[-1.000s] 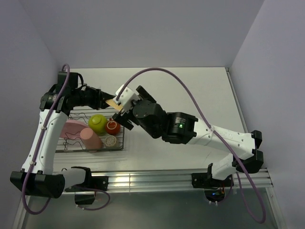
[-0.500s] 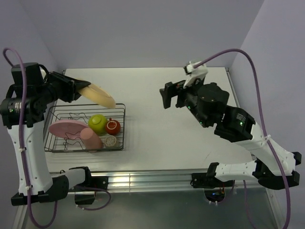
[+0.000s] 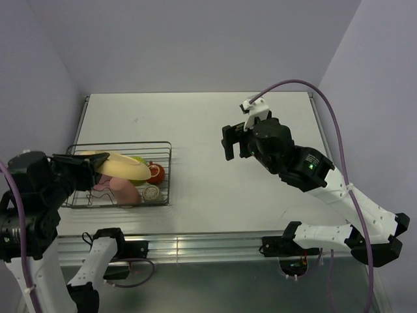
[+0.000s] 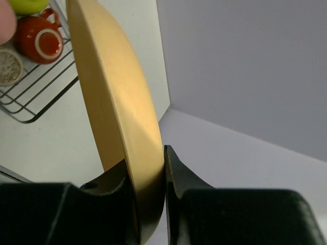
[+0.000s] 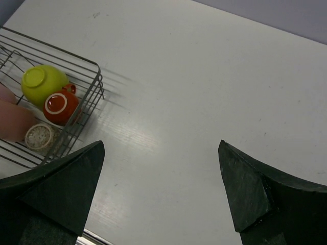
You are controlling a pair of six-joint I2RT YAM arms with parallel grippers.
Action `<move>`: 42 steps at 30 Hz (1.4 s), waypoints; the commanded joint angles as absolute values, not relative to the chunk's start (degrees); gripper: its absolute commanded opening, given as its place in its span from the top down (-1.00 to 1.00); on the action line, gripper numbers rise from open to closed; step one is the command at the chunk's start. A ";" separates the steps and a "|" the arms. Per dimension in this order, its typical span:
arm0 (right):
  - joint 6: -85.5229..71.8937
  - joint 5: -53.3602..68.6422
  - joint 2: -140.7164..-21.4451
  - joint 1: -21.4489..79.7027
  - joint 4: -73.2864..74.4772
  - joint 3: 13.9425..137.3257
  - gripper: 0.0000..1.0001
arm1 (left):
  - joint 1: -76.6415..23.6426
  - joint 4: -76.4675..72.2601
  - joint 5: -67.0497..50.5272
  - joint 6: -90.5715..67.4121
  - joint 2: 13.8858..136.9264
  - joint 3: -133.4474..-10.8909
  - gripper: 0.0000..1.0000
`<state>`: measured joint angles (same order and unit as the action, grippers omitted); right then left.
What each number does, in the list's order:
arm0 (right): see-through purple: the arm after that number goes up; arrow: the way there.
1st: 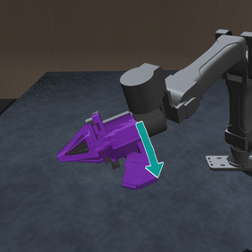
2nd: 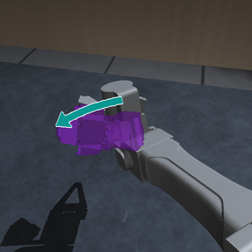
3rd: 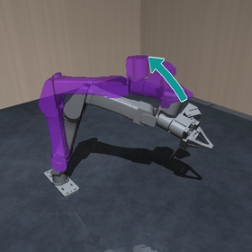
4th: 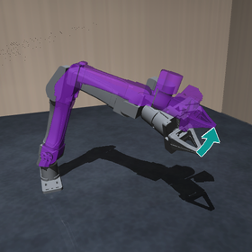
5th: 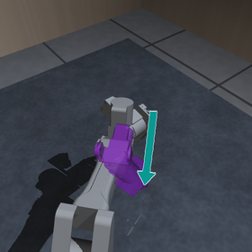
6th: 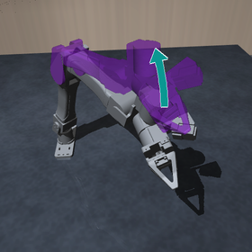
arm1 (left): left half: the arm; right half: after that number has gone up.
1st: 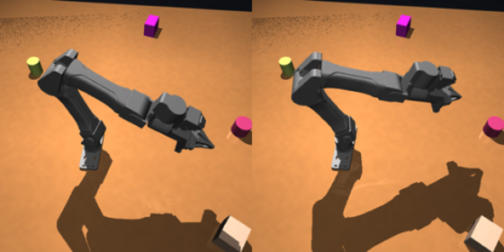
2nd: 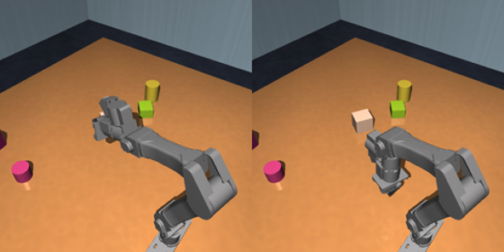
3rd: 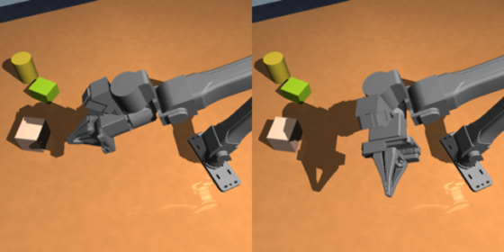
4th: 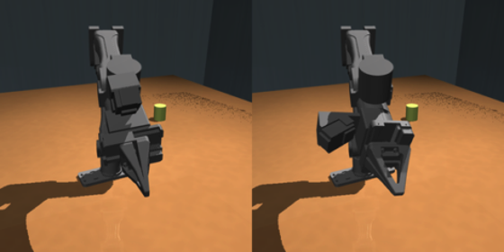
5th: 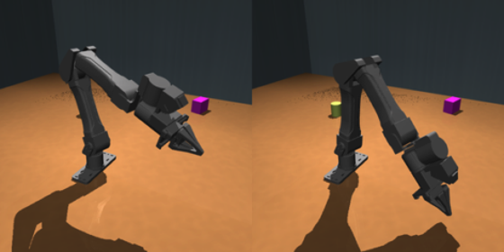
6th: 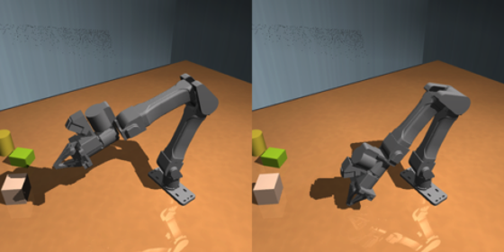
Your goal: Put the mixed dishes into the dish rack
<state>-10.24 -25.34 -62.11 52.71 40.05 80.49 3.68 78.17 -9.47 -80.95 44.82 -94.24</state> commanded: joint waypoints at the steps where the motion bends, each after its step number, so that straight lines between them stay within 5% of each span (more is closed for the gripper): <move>1: -10.63 -22.77 -59.42 51.94 39.55 79.54 -0.99 | 2.56 78.93 -3.70 -94.53 39.48 -88.70 1.00; 8: -10.99 -21.18 -57.04 51.94 39.38 76.47 -0.99 | -1.93 78.75 5.96 -104.32 30.68 -78.76 0.99; 26: -10.55 -20.74 -53.88 54.05 38.85 72.16 -0.99 | -18.89 78.84 31.01 -115.49 29.97 -75.58 1.00; 42: -9.58 -22.76 -52.47 55.72 38.50 71.28 -0.99 | -20.48 73.66 27.42 -104.78 46.05 -89.38 1.00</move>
